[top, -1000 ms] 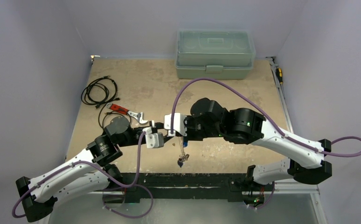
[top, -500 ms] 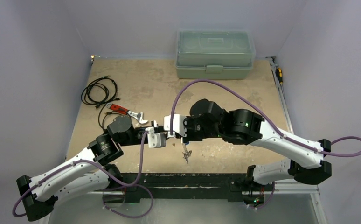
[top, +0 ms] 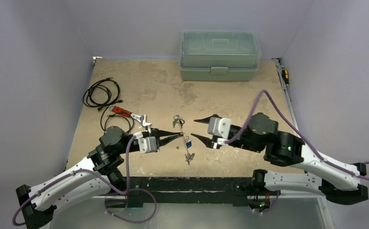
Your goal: Put the keys on the keyring
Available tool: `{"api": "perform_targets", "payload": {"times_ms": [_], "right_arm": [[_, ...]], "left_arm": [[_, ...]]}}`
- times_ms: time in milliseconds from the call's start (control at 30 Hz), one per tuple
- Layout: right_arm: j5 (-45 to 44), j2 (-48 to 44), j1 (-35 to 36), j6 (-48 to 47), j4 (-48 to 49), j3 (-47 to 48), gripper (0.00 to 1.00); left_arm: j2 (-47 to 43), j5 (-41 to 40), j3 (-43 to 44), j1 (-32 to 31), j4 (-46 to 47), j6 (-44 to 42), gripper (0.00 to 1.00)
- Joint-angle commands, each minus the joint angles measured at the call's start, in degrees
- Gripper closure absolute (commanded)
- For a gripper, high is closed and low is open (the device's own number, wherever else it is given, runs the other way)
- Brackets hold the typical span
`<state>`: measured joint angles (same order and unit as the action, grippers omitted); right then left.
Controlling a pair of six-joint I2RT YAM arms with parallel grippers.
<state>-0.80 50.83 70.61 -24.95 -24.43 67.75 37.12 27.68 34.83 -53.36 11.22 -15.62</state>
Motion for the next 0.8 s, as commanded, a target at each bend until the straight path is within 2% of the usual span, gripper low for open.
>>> {"api": "perform_targets", "payload": {"times_ms": [0, 400, 533, 767], "right_arm": [[5.90, -4.62, -1.84, 3.30, 11.77, -2.84, 0.53], [25.61, -3.04, -7.46, 10.12, 17.65, -4.30, 0.59], [29.64, -2.04, -9.56, 11.43, 19.94, -4.57, 0.62], [32.79, 0.81, -9.96, 12.06, 21.11, -3.12, 0.68]], "left_arm": [[-2.55, 0.68, -2.03, 0.18, 14.61, 5.76, 1.00], [-4.64, 2.45, -7.55, 0.15, 34.87, 18.04, 1.00], [-5.10, 2.75, -9.27, 0.15, 40.01, 20.57, 1.00], [-4.91, 3.09, -9.95, 0.12, 40.63, 21.00, 1.00]]}}
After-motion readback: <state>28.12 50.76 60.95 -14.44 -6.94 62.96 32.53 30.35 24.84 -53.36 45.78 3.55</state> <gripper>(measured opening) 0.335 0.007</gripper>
